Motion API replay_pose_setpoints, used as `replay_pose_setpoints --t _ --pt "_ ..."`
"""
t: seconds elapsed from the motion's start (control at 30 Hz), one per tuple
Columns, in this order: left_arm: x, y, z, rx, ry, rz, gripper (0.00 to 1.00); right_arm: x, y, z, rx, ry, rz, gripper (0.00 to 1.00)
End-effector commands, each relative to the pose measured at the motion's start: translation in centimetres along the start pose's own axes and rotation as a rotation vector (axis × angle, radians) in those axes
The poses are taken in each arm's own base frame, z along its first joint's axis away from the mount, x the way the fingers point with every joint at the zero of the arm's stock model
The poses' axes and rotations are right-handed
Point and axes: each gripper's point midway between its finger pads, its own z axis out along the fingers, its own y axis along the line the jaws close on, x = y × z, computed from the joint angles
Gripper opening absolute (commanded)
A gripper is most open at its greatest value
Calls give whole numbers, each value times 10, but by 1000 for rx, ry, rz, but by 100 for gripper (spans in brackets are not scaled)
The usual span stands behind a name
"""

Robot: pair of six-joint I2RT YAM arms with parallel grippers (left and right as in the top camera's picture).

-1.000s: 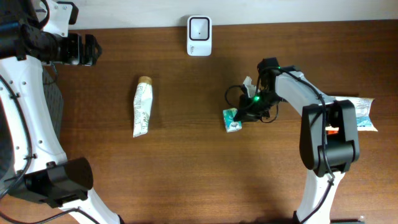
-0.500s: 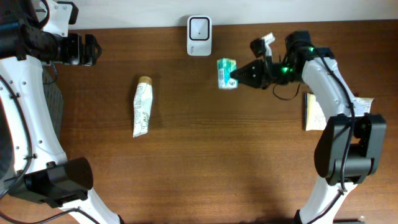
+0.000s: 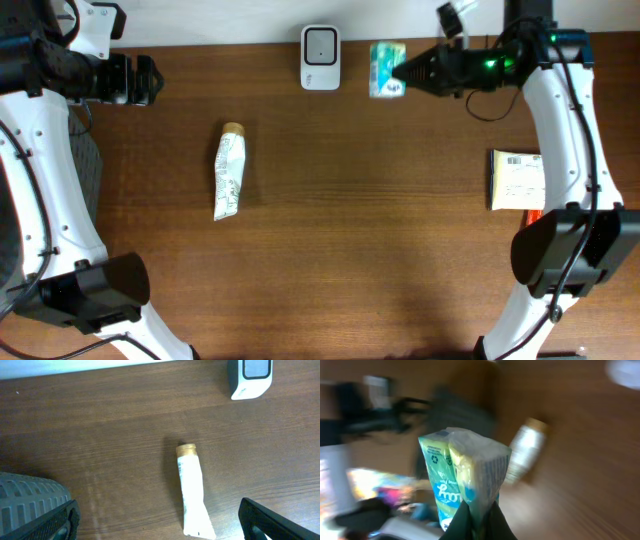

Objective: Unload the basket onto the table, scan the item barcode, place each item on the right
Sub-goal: 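Hold the green packet up to the scanner with the right gripper, then place the green packet at the right beside the yellow bag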

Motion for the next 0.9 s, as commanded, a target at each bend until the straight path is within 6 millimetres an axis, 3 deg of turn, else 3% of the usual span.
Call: replay_pose_setpoints --t 0.0,0.07,0.13,0.23,0.3,0.37,0.43,0.47,0.63,0.87 --pt "-2 1 -9 -8 -20 13 99 11 -70 11 657 64 -83 4" --pt "-2 1 -9 -8 -20 13 99 -6 -78 6 938 18 -190 4" --pt "-2 1 -9 -8 -20 13 99 -44 -61 -8 1210 -109 -382 4" --pt "-2 1 -9 -8 -20 13 99 -108 -30 24 1311 -286 -726 4" --pt "-2 1 -9 -8 -20 13 99 -134 -39 44 1415 -336 -854 4" --pt "-2 1 -9 -8 -20 13 99 -146 -69 72 1449 -288 -977 4" --pt "-2 1 -9 -8 -20 13 99 -151 -94 100 1430 -228 -1092 4" --pt "-2 1 -9 -8 -20 13 99 -151 -110 124 1385 -185 -1178 4" --pt "-2 1 -9 -8 -20 13 99 -141 -162 159 1356 -133 -1206 4" --pt "-2 1 -9 -8 -20 13 99 -124 -174 191 1349 9 -1364 4"
